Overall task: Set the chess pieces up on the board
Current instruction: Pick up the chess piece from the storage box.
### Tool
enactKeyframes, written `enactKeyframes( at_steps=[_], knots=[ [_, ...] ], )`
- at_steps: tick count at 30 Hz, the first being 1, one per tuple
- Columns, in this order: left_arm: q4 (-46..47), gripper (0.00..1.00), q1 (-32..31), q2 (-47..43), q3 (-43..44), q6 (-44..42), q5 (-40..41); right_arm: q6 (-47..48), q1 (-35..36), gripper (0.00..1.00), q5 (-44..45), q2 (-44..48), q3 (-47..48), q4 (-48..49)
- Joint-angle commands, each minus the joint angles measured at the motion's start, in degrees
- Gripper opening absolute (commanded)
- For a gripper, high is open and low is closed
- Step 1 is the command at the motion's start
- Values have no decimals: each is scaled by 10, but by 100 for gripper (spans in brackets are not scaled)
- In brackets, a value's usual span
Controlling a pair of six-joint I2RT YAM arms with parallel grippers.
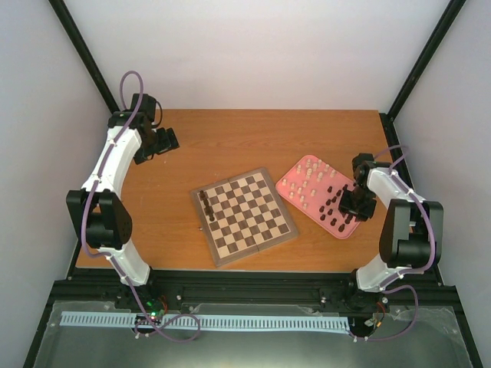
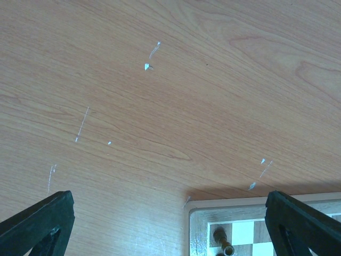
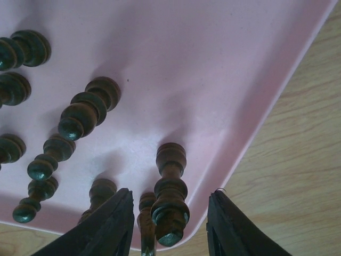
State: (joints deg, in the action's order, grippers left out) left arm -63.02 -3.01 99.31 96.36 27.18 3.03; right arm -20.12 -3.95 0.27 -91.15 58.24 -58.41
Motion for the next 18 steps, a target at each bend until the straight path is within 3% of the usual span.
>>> enactKeyframes(
  at_steps=[1,10,18],
  knots=[
    [-7,100,-2,11,16,-6,7,7,-12,38,-1,-11,-5,16],
    [-11,100,-2,24,27,-5,5,12,-20,30,-7,-24,-13,26],
    [-12,100,-2,23,29,-6,8,11,-21,4,-8,-24,-5,20]
  ],
)
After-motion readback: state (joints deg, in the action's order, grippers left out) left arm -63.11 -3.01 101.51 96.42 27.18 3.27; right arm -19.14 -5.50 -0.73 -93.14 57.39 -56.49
